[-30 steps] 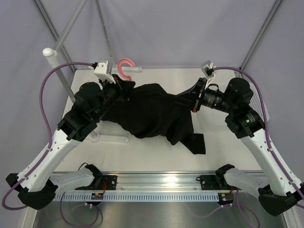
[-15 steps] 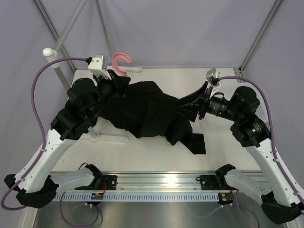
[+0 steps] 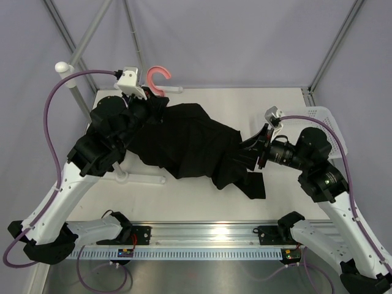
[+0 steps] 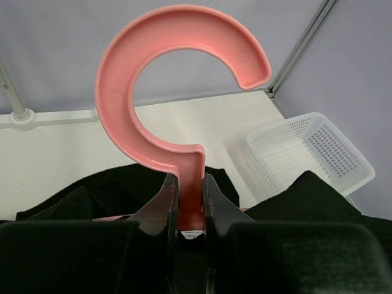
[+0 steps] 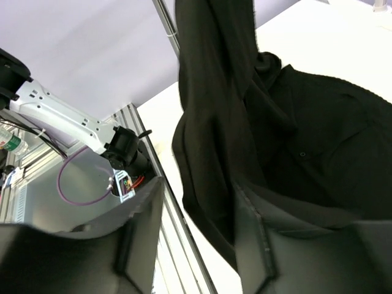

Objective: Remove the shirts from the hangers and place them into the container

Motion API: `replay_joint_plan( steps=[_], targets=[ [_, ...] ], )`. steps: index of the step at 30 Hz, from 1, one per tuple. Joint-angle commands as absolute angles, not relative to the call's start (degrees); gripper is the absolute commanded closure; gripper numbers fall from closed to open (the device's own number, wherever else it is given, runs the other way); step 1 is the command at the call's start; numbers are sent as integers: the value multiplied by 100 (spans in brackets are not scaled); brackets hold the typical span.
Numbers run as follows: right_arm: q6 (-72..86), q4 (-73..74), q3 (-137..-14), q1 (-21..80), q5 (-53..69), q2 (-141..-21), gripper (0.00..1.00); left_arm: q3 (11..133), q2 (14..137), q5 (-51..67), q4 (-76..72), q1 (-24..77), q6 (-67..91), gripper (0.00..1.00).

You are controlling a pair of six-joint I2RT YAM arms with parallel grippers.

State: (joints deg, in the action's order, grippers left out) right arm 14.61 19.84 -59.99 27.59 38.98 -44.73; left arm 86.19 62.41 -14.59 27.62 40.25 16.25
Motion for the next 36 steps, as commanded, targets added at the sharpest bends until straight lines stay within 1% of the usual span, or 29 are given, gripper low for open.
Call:
replay_joint_plan(
  steps=[1,3,4,5,6,8,16,22,25,30,36],
  targets=[
    [1547,2100,-5959,2786,3806,-4228,51,9079,6301,-1670,2408,4017,1442,100],
    [1521,2206,-5924,2777,3762,-4201,63,9114,6319,-1670,2391,4025,1433,100],
    [1477,2293,-5906,2777,3692,-4192,79,9114,6319,-1653,2382,4025,1424,100],
    [1485,2329,-5906,2777,3691,-4175,79,9114,6311,-1670,2364,4025,1415,100],
    [1511,2373,-5871,2777,3657,-4149,100,9149,6319,-1670,2364,4025,1406,100],
    [1582,2391,-5819,2777,3630,-4035,100,9193,6319,-1722,2382,4025,1319,100],
    [1854,3005,-5608,2786,2655,-3261,100,9141,6311,-2275,1909,4025,1143,100],
    [2241,3409,-5344,2777,2804,-2760,100,9044,6328,-2637,1372,4017,1168,100],
    [2215,3709,-5317,2786,3005,-2830,100,9114,6389,-2514,1310,4017,1475,100],
    [2320,3402,-4826,2786,3243,-2716,100,9395,6513,-2040,1371,4025,1951,100],
    [2767,3542,-4605,2777,2717,-1636,100,9896,6724,-2566,1512,4017,1477,100]
  ],
)
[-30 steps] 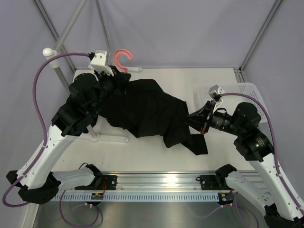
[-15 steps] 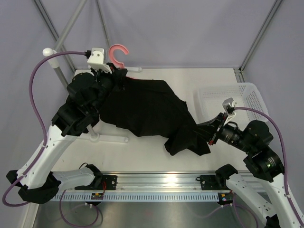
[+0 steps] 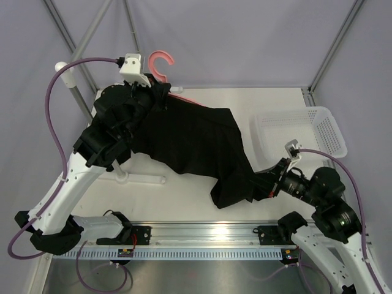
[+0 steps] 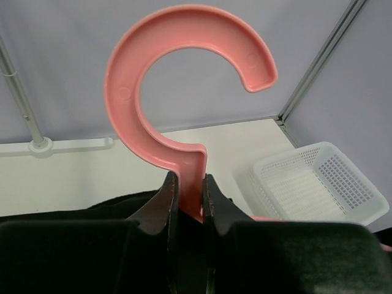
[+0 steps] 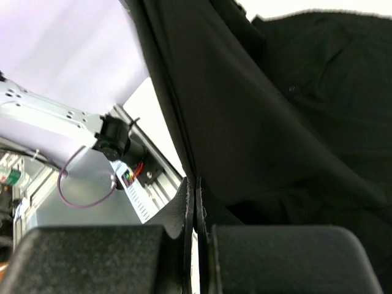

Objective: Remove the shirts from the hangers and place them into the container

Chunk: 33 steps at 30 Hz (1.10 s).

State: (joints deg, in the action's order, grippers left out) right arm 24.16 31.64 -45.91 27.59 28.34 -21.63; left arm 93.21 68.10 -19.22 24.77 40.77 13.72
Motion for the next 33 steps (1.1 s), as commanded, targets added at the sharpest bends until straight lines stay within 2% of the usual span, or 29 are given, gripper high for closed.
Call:
replay_joint_plan(
  steps=[1,4,8,13,18,22,28,33],
  targets=[
    [2856,3525,-4605,2777,2664,-1487,100,9957,6741,-2584,1512,4017,1407,100],
    [3085,3507,-4641,2786,2522,-716,100,10160,6873,-2689,1529,4017,1258,100],
    [3252,3296,-4588,2777,3021,-44,100,10336,7005,-2848,1512,4025,1134,100],
    [3023,3868,-4615,2769,3208,-728,100,10459,7084,-2602,1670,4025,1467,100],
    [3269,2876,-4088,2777,3261,-1221,100,10433,6891,-1847,1890,4017,2274,100],
    [3577,1549,-3736,2777,3665,-2517,100,10284,6645,-1065,1741,4025,2890,100],
    [3805,-199,-3769,2909,3507,-4269,100,9731,6144,-186,1196,4017,3743,100],
    [3323,-545,-4569,4015,2717,-5649,100,9273,5863,369,818,4025,4296,100]
  ],
)
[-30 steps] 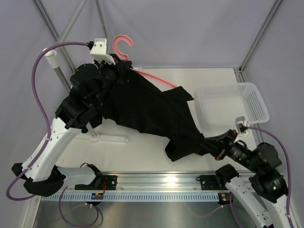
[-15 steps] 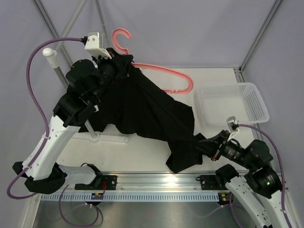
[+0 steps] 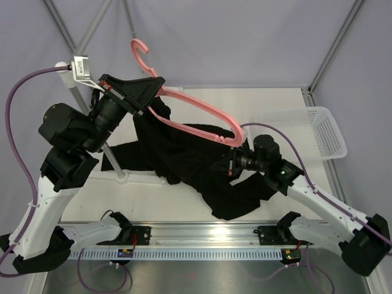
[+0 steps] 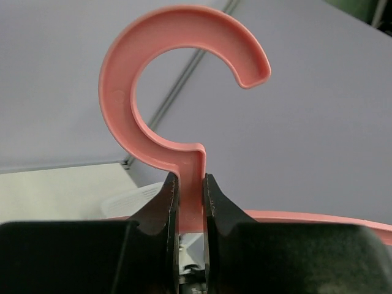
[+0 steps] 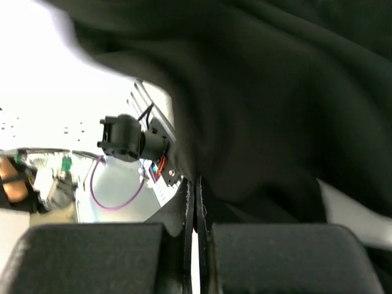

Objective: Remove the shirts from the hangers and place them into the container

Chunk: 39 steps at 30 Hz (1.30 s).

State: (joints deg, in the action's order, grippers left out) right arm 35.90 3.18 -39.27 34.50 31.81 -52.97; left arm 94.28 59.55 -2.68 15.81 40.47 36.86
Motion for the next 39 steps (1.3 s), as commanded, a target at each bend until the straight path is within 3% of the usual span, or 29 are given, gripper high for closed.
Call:
replay_joint_plan(
  steps=[1,6,11,16,21,28,35,39],
  targets=[
    [3270,-562,-4857,4130,2611,-6060,100,9238,5819,421,817,4025,4359,100],
    [3138,-607,-5475,4254,1822,-6750,100,8956,5590,1203,466,4025,4982,100],
    [2093,605,-6642,4149,142,-6838,100,9044,5107,1529,1095,4025,4739,100],
    [1645,1317,-8230,2887,27,-6987,100,9026,4597,1108,2307,4025,3965,100],
    [643,1415,-9788,2496,-525,-7355,100,8983,4552,1116,3058,4025,3191,100],
    [-999,63,-11635,2399,-774,-7558,100,7876,4535,1002,2989,4025,2769,100],
    [-2161,-1193,-12612,2391,-694,-7927,100,6725,4430,949,2207,4025,2681,100],
    [-2793,-1029,-14092,2303,-633,-8585,100,6443,4491,738,2259,4017,2566,100]
  ],
)
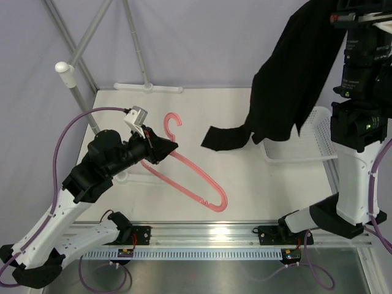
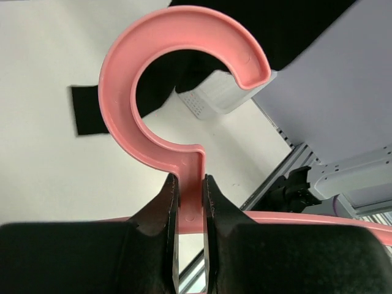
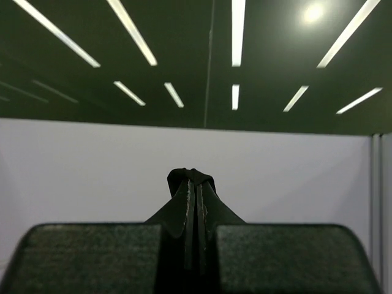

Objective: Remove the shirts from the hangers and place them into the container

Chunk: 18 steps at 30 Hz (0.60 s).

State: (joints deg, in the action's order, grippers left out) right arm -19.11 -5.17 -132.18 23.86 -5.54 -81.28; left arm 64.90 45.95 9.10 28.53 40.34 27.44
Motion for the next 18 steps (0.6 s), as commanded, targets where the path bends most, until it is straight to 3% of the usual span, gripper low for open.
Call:
replay_joint_plan(
  steps=[1,12,18],
  targets=[
    [-2873,-959,-14350,2242,-607,-8726,100,6329,4509,764,2250,4025,2514,100],
    [-2304,-1968,-15740,1390,-18,-9632,100,5740,4781,861,2171,4025,2329,100],
    [-1022,-2381,-16066,230,377,-10037,100,5372,4650,905,2023,4025,2329,100]
  ],
)
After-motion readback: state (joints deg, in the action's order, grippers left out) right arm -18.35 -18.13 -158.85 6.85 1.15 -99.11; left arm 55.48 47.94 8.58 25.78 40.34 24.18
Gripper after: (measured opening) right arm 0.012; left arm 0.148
